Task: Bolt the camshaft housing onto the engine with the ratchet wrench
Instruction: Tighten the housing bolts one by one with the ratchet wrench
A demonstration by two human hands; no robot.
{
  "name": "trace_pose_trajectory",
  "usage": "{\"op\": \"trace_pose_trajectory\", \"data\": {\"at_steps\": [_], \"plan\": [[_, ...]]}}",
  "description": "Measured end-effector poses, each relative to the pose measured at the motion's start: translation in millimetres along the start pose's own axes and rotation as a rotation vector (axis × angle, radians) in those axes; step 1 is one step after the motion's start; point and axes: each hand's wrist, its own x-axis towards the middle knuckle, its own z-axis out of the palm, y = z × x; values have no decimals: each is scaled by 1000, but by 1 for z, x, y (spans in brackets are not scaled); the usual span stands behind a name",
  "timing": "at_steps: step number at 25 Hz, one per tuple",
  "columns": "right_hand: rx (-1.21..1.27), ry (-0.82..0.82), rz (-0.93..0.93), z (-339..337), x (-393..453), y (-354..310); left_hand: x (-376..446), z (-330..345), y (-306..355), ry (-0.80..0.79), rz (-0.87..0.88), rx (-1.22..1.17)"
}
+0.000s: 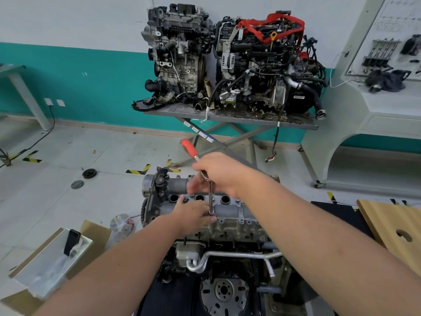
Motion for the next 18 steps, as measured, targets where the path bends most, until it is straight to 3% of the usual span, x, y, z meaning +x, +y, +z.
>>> {"op": "trace_pose_trajectory", "data": {"at_steps": [2,3,5,7,10,15,18], "plan": [[565,41,5,9,-2,12,1,0,0,-6,-21,6],[733,83,-22,12,-1,18,1,0,1,-13,-38,15],[898,175,-145,15,6,32,2,0,1,-17,-72,20],[846,261,-283,14,10,46,3,0,2,-11,-77,34],[351,395,-412,13,8,68,3,0,2,-16,-84,-40],[-663,617,-1043,6,18,77,1,-2,-3,-6,-33,-129],[-1222,621,-997,-3,13,58,-1,-5,2,-59,-72,-132]]}}
